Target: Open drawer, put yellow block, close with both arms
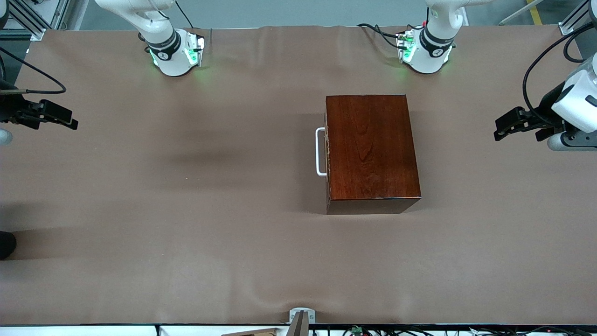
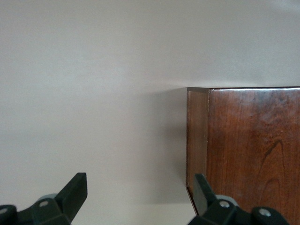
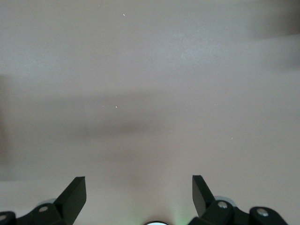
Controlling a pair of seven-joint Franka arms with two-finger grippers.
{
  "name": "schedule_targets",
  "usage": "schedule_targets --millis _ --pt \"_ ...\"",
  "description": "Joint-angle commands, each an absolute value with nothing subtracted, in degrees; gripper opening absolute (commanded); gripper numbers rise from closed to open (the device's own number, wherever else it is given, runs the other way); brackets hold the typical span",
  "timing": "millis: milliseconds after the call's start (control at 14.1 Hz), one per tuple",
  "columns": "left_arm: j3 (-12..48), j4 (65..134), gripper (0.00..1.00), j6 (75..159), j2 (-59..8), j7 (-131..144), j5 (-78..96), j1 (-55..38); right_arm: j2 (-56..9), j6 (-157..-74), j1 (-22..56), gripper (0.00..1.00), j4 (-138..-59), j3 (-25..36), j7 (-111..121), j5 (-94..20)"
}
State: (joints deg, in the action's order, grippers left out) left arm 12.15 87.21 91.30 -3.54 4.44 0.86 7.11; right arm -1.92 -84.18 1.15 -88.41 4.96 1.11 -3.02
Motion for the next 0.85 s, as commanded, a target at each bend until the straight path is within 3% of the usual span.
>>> schedule_targets --millis 0,777 --pt "12.4 88.8 1.00 91.4 -1.8 3.2 1.3 7.7 -2.1 -83.8 1.5 1.00 -87.7 5.0 0.8 -3.2" --pt "12.4 88.4 1.00 92.0 -2.5 3.2 1.2 7.7 -2.3 -83.8 1.7 1.00 -87.7 5.0 0.9 -3.0"
